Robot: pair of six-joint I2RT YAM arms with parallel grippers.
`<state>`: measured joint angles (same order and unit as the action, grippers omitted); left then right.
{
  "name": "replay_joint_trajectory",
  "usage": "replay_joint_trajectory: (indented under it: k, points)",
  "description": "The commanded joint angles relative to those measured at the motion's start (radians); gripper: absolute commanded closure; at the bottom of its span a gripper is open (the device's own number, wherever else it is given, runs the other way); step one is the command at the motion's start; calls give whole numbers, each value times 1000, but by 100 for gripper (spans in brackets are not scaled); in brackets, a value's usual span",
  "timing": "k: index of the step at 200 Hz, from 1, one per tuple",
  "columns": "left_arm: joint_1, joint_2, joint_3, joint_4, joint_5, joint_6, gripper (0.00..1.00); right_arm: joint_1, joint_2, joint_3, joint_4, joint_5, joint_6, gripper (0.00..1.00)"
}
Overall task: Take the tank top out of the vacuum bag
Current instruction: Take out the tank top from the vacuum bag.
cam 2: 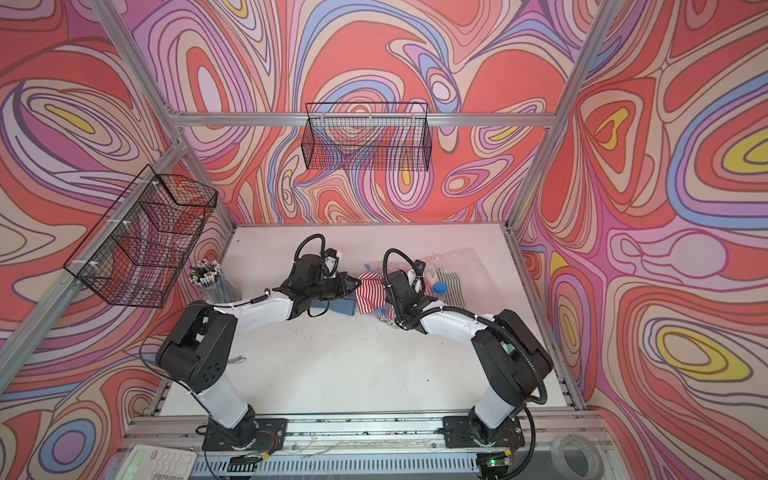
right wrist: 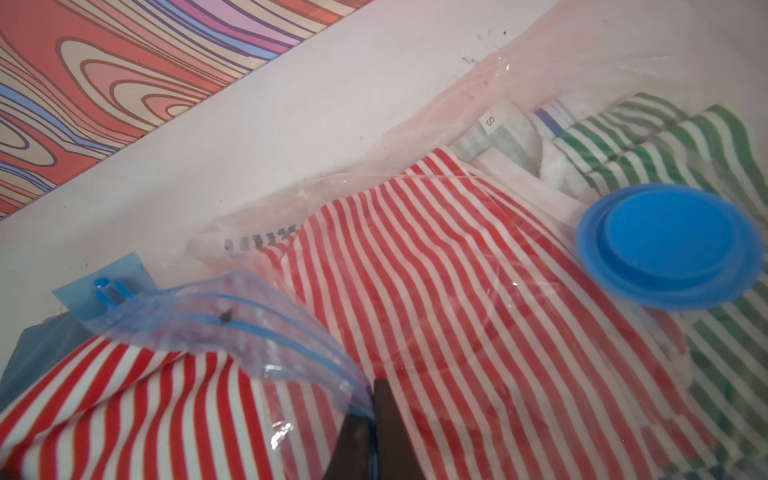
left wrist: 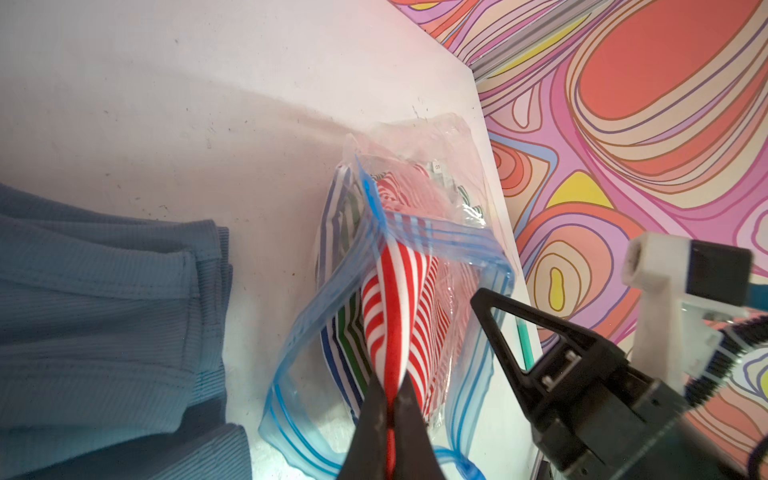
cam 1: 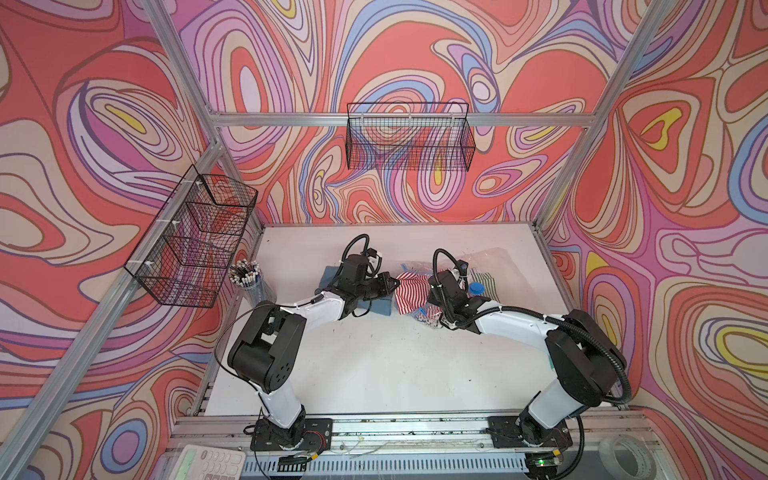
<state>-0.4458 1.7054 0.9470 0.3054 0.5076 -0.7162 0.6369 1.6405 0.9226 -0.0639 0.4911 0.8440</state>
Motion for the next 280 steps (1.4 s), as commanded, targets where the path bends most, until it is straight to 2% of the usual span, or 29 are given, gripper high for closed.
replay_joint_trajectory:
  k: [1, 84, 154, 228, 280]
  points:
    - [7, -52, -10, -29, -40, 37, 100, -19, 24, -18, -9, 29, 13, 100]
    - [7, -135, -22, -112, -133, 99, 100, -40, 27, -12, -14, 22, 9, 100]
    - [20, -196, -37, -193, -260, 138, 100, -56, 42, 12, -26, 17, -25, 100]
    - [56, -192, -23, -228, -309, 157, 100, -57, 46, 50, -57, 45, -110, 100]
    - [90, -172, -25, -224, -292, 135, 100, -58, 23, 23, -23, 21, -172, 100]
